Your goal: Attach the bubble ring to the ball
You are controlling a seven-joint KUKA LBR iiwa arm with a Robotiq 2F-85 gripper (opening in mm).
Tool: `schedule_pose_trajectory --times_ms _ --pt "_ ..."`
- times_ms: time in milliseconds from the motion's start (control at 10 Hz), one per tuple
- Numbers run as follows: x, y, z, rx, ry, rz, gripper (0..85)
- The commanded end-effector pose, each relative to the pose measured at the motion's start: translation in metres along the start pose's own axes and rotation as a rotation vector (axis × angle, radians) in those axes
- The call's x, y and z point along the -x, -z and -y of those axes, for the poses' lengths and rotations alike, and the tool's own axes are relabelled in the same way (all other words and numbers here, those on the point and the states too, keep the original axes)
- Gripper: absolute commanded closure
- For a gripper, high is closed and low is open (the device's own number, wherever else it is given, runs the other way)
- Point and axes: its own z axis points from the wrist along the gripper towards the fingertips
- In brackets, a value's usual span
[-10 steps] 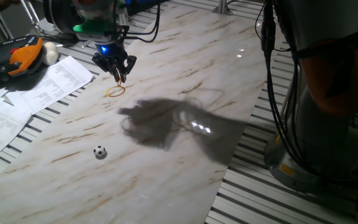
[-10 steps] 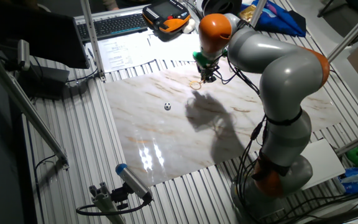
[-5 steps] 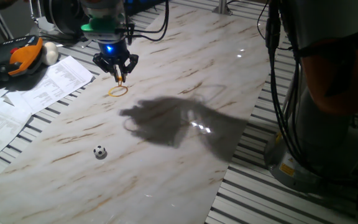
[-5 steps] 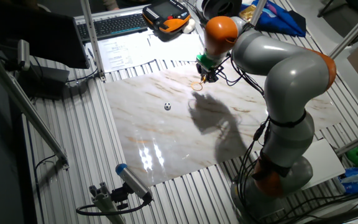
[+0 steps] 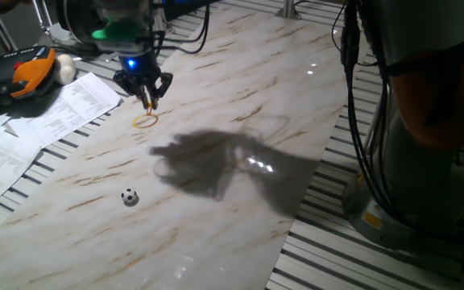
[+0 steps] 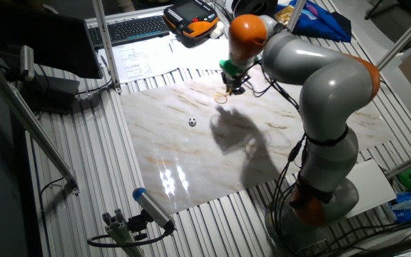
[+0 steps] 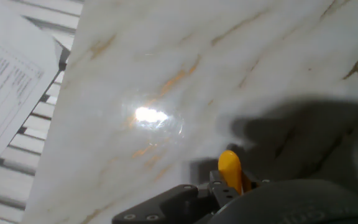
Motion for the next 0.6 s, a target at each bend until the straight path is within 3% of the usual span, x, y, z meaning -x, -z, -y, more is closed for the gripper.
schedule_pose_trajectory --times_ms 0,200,500 --pt "-0.019 0.004 -0.006 -0.005 -0.024 0.001 85.0" --pt "-0.047 0.009 -0.013 -0.009 -0.069 0.009 85.0" --pt "-0.084 0.000 -0.014 0.014 -0.111 0.045 85.0"
